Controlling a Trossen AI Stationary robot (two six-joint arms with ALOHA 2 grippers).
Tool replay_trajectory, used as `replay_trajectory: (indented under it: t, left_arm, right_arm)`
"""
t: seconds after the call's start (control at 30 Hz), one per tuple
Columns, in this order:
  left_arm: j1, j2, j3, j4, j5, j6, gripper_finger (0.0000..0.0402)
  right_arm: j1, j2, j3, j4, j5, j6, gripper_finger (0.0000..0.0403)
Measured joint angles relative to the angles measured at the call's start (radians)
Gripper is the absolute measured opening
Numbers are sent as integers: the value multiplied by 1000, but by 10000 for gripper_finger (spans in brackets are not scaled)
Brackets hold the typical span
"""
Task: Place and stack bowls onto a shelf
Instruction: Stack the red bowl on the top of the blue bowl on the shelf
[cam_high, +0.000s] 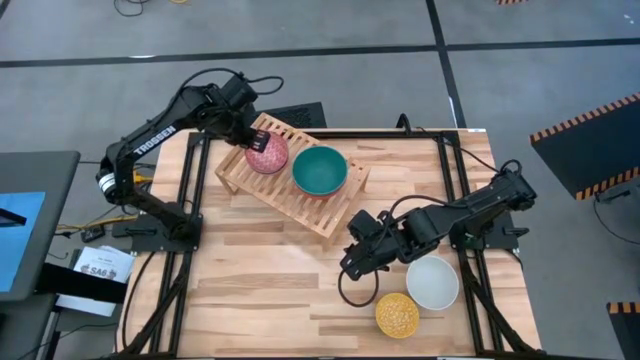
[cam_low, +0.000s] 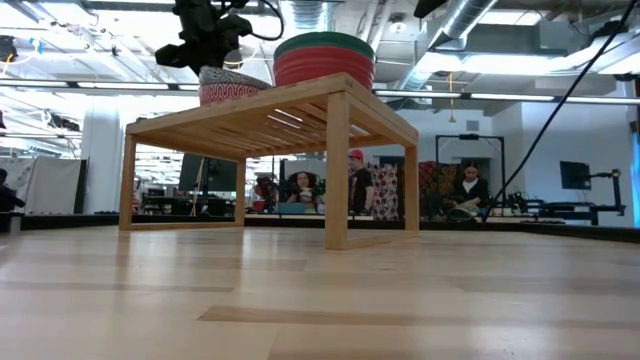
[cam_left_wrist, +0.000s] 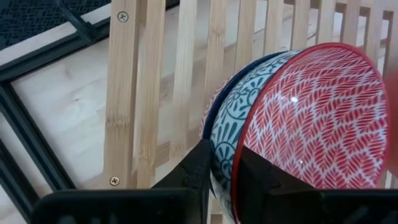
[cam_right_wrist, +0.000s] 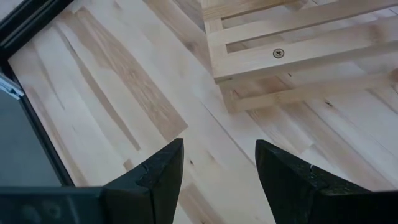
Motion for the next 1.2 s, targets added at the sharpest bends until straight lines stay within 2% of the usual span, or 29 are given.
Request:
replay_trajectory:
  t: [0.5, 0.73, 0.87, 0.97, 1.07, 1.13, 1.2]
  left_arm:
    - [8, -11, 0, 75, 10, 16, 109]
    - [51, -63, 0, 109, 33, 33, 119]
    - [70, -97, 0, 113, -4, 51, 119]
    - [69, -126, 0, 130, -14, 95, 106]
    - [42, -162, -7, 163, -43, 117, 60]
    - [15, -203, -53, 241, -64, 122, 20]
    - [-18, -258, -131, 331, -78, 124, 8]
  right_arm:
    - [-4, 0, 0, 17, 2, 0, 223]
    - [-27, 0, 0, 45, 2, 1, 223]
    - [-29, 0, 0, 45, 2, 1, 223]
    - [-32, 0, 0, 45, 1, 1, 223]
    - [-33, 0, 0, 45, 2, 1, 223]
    - [-35, 0, 0, 45, 2, 1, 223]
    - [-40, 0, 0, 45, 2, 1, 223]
